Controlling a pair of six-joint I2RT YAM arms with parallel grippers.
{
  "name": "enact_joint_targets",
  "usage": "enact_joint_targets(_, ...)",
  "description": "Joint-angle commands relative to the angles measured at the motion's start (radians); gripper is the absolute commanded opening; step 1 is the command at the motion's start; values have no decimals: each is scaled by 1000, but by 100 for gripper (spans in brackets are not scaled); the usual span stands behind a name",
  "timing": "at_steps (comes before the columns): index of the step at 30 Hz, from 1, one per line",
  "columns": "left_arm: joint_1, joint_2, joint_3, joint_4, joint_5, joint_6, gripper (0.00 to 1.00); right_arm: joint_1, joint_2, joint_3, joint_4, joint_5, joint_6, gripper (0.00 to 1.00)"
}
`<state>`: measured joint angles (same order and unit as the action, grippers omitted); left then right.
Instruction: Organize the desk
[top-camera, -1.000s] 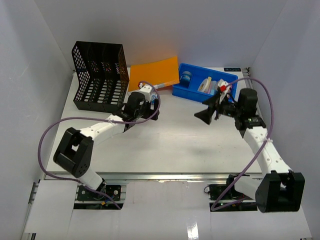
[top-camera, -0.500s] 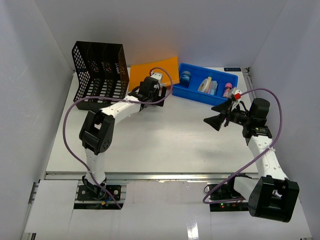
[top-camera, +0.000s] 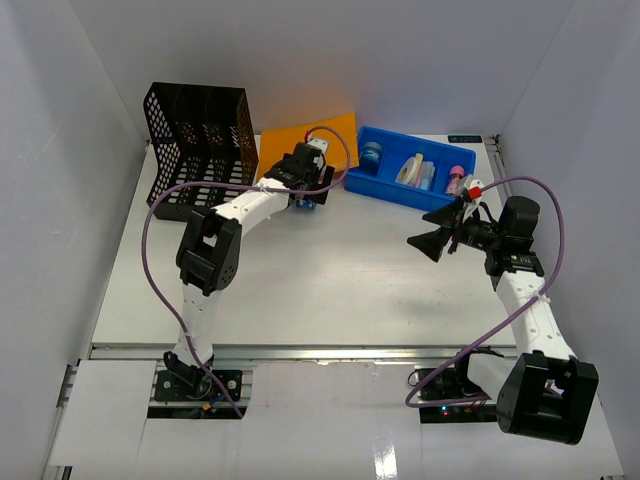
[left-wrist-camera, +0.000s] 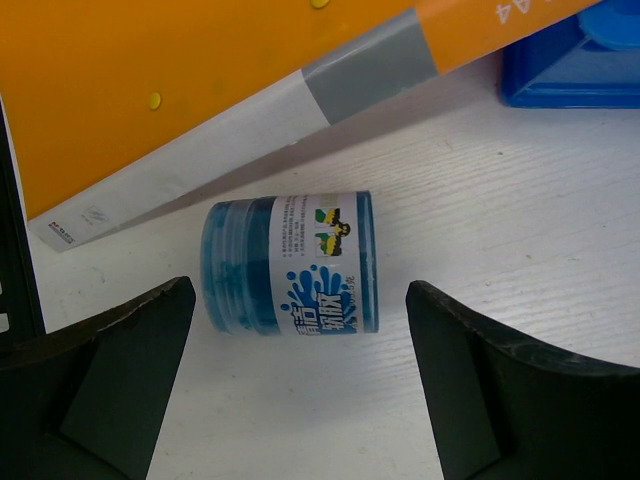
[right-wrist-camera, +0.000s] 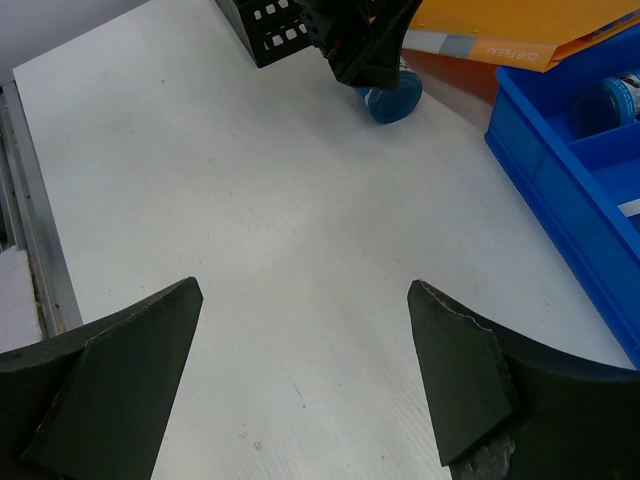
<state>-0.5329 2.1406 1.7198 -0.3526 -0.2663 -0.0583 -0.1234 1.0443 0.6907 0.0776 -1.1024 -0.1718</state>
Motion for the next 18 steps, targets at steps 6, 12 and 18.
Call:
enact_joint_targets(6, 28, 46, 114, -73, 9, 23, 98, -2, 3, 33, 13, -4, -8, 90)
enact_joint_targets(12, 30, 61, 101, -82, 50, 14, 98, -2, 5, 33, 13, 1, -8, 90)
enact_joint_targets(18, 30, 64, 89, -82, 88, 3, 90, -2, 5, 33, 12, 7, -11, 90)
